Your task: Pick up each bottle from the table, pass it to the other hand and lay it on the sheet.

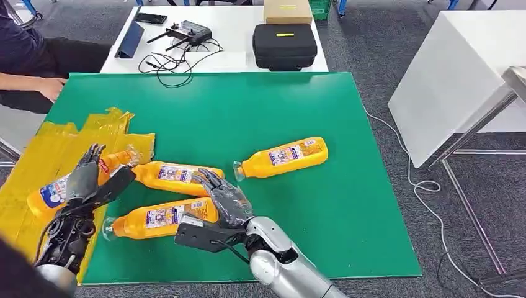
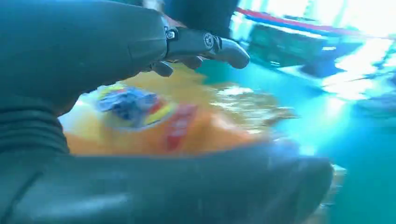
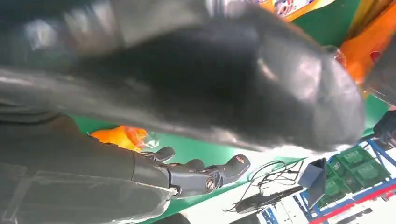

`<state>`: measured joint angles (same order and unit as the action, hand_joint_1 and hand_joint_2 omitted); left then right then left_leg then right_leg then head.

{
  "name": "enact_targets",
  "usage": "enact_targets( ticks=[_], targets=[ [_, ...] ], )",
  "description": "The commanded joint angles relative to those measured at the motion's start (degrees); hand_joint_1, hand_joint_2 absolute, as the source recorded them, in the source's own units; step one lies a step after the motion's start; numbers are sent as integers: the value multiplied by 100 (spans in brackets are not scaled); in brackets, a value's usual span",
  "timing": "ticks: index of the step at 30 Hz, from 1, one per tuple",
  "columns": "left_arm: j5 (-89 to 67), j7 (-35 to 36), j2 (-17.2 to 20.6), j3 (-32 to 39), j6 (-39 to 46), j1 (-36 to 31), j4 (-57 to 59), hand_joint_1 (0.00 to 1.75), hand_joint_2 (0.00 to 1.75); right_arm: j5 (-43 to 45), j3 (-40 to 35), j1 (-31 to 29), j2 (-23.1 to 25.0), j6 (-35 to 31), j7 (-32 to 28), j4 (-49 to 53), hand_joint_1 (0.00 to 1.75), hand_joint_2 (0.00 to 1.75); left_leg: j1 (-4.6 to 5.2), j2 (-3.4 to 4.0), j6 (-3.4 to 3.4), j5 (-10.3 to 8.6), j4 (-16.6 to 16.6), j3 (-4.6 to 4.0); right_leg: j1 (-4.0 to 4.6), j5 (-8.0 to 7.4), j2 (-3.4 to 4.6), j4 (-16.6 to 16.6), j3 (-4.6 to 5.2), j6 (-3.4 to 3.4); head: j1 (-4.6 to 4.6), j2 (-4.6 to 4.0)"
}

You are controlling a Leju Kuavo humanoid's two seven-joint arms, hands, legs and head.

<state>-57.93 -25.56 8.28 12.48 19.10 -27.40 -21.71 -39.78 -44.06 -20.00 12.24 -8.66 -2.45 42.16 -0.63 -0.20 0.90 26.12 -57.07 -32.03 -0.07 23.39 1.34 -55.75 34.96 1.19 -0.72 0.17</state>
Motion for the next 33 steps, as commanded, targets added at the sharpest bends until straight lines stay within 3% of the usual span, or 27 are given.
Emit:
enact_targets(
  ticks=[1,4,7,8,11,18,28,33],
  targets=[
    [1906,-1444,7,-124,-929,-11,-887,0,0,-130,184,-201,-1,-13,-49,-530,0,0,-2,-8,0,4,3,13,3,6,-15,3,-16,1,0,0],
    [3494,-1444,52,-546,-1620,293,-1735,0,0,-230,147,-270,40,10,-114,-653,0,0,-3,-2,0,4,3,9,3,4,-9,3,-12,1,0,0],
    [5135,-1444,30,-326,-2680,533,-2449,0,0,-595,-94,-485,155,-64,-56,-952,0,0,-5,-2,0,10,1,20,6,11,-13,1,-24,2,2,0],
    [5349,-1444,11,-237,-2886,542,-2509,0,0,-663,-137,-532,189,-88,-45,-1025,0,175,-4,0,0,9,0,14,5,9,-9,0,-18,1,0,0],
    [5803,-1444,-183,52,-3511,339,-2375,0,0,-889,-306,-753,432,63,30,-1396,0,175,-5,3,-1,8,-2,9,5,6,-6,-1,-14,1,2,0],
    [5714,-1444,-378,114,-3527,187,-2229,0,0,-1277,-704,-969,776,390,241,-1879,0,175,-4,-9,-1,6,1,17,5,10,-19,-1,-23,1,0,0],
    [5681,-1444,-369,174,-3501,113,-2115,0,0,-1257,-919,-931,776,595,318,-1910,0,175,-3,-11,0,4,2,13,4,8,-19,1,-20,2,0,0],
    [5650,-1444,-341,202,-3522,7,-1974,0,0,-1292,-1282,-871,776,774,842,-2238,0,175,-4,-16,-2,4,5,20,6,10,-25,4,-27,1,0,0]
  ],
)
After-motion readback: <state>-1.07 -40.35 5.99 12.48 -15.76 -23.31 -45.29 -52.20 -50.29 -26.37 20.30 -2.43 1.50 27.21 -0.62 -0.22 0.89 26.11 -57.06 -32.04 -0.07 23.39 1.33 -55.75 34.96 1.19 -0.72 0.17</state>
